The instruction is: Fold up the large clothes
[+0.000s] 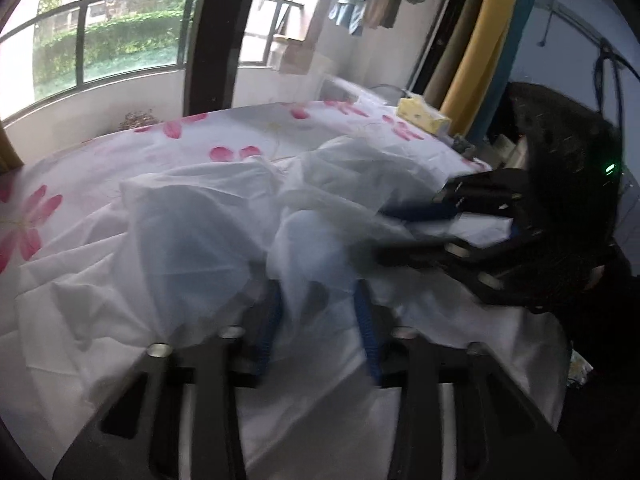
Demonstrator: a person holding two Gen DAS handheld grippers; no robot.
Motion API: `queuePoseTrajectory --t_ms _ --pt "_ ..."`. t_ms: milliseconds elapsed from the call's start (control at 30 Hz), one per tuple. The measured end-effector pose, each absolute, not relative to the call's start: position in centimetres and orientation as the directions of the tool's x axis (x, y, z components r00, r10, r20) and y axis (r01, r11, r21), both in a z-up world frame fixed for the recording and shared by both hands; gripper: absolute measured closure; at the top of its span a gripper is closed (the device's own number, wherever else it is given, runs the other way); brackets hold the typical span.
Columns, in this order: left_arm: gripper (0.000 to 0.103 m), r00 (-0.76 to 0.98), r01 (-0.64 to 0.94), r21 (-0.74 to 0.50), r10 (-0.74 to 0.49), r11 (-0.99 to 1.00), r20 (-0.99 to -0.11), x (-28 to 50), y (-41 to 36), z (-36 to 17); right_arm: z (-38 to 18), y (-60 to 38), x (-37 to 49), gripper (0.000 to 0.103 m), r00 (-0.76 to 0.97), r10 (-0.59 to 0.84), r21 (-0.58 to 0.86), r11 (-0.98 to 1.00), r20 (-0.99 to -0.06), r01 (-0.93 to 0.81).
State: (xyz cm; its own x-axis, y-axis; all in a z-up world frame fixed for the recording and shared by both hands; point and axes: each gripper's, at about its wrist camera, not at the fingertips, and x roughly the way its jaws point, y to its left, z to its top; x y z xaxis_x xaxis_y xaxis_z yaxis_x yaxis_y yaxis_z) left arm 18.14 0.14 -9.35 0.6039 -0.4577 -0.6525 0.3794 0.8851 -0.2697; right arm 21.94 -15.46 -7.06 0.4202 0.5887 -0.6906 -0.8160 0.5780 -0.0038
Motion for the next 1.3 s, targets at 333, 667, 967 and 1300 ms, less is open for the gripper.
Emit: queuePoseTrajectory --t_ms 333,667,967,1300 --pt "0.1 0.604 0.418 -0.266 -0.484 0.869 -0.633 14.7 -0.9 -8.4 -8.1 -17.1 18.9 0.099 0.417 0.545 -0.073 0.542 -0.727 -0.837" --pt "0.1 0.581 0.387 -0.258 -0.451 0.886 -0.678 13.0 -1.8 -9.0 -9.5 -19.7 16.7 0.099 0.361 0.539 -0.027 0.53 -0.761 -0.848" --pt "0.094 0.629 0.351 -0.223 -0.405 0.909 -0.663 13.7 -2.3 -7.6 -9.5 -19.9 14.6 0.098 0.328 0.542 0.003 0.521 -0.774 -0.854" --pt "0.074 0.655 0.372 -0.229 -0.429 0.9 -0.622 16.6 -4.4 -6.2 -5.3 -21.8 15.4 0.087 0.387 0.588 0.024 0.57 -0.71 -0.821"
